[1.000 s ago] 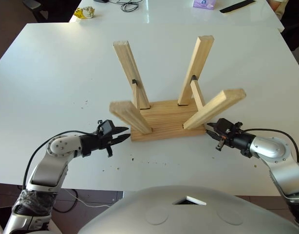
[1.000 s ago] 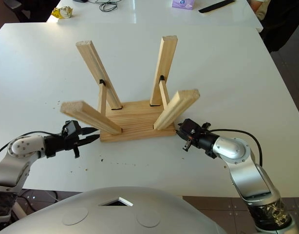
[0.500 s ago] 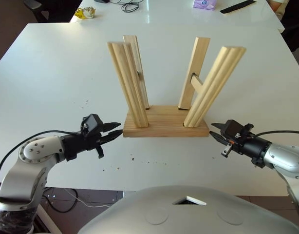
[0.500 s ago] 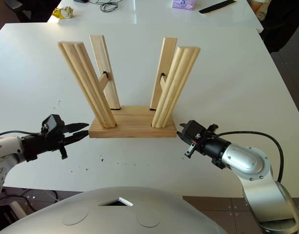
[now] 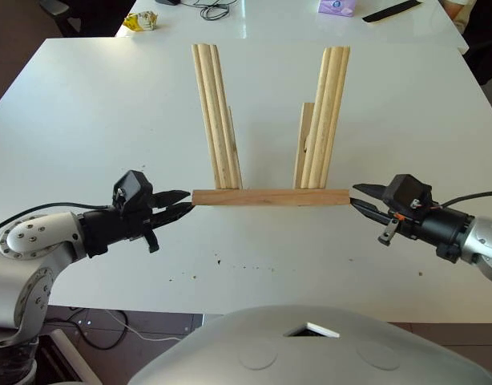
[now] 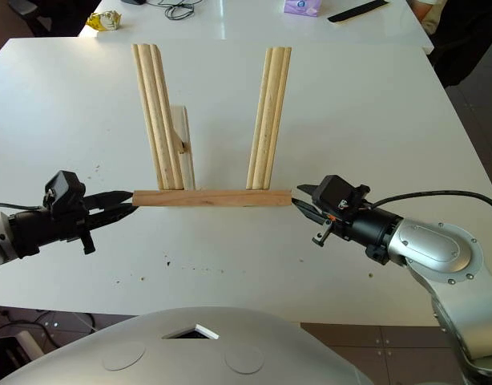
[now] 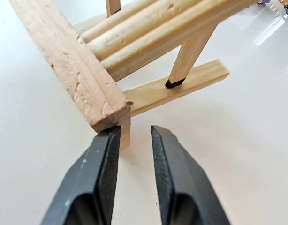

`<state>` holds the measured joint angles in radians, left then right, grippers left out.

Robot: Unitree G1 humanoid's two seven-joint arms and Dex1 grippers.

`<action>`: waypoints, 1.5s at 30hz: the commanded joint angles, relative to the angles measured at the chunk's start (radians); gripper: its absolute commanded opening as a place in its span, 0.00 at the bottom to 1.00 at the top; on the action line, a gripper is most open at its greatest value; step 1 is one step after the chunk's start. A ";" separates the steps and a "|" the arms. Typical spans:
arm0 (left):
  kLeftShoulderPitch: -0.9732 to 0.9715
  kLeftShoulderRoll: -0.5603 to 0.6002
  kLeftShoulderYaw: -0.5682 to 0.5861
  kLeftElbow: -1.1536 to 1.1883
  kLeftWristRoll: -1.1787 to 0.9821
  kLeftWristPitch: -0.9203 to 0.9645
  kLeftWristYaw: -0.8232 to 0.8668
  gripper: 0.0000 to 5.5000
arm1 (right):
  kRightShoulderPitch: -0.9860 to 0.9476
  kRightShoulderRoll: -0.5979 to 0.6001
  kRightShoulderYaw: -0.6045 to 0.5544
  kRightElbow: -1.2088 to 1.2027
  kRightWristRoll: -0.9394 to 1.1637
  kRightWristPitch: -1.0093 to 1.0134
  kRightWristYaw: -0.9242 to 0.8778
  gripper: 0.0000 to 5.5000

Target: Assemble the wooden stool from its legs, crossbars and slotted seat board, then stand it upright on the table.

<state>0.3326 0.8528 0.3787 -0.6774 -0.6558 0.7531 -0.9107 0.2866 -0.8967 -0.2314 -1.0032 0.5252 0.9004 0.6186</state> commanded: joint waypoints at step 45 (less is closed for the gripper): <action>-0.327 -0.207 -0.528 0.997 0.523 -1.308 -0.292 0.46 | -0.040 0.124 0.371 0.711 -0.300 -0.731 0.360 0.74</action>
<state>0.0331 0.6544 -0.1262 0.2896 -0.1561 -0.5443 -1.2016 0.2719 -0.7864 0.1211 -0.3026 0.2349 0.1859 0.9722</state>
